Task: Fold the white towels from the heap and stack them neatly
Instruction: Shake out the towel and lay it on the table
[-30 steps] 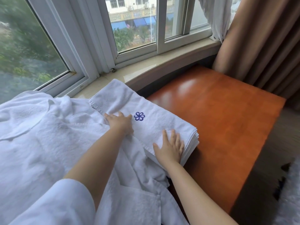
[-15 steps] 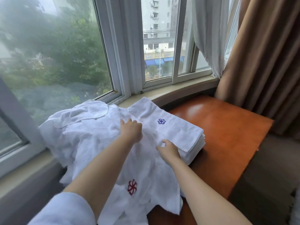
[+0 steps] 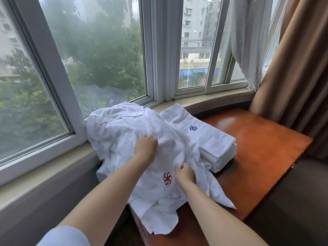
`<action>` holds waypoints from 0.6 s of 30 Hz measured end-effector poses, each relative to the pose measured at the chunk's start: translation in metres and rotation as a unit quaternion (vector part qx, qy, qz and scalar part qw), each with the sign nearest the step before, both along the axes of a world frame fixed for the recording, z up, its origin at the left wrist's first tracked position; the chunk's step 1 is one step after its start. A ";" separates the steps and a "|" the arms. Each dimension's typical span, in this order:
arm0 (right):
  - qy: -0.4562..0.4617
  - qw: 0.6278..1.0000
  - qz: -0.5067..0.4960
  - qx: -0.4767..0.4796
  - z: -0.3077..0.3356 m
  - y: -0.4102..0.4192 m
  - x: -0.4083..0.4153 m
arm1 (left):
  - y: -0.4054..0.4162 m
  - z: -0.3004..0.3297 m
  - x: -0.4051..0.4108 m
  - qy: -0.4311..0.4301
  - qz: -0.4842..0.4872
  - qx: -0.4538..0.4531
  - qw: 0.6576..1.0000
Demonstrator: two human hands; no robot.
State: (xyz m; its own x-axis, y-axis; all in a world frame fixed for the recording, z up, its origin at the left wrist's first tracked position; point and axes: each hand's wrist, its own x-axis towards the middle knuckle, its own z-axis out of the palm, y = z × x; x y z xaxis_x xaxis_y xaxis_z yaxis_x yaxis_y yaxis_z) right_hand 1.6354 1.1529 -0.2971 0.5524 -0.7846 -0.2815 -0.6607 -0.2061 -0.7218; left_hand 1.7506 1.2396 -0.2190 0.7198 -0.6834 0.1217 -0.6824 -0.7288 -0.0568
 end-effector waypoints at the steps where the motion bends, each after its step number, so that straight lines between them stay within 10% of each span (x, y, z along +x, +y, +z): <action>1: -0.001 1.000 -0.012 -0.006 0.002 -0.001 0.000 | -0.002 0.003 0.001 0.004 0.004 0.011 1.000; 12: -0.188 0.975 0.050 -0.111 0.076 -0.011 0.001 | 0.010 0.079 -0.005 0.113 -0.050 -0.336 0.934; 18: -0.281 0.952 0.105 -0.062 0.107 0.008 0.015 | 0.026 0.127 -0.044 0.344 -0.170 -0.459 0.802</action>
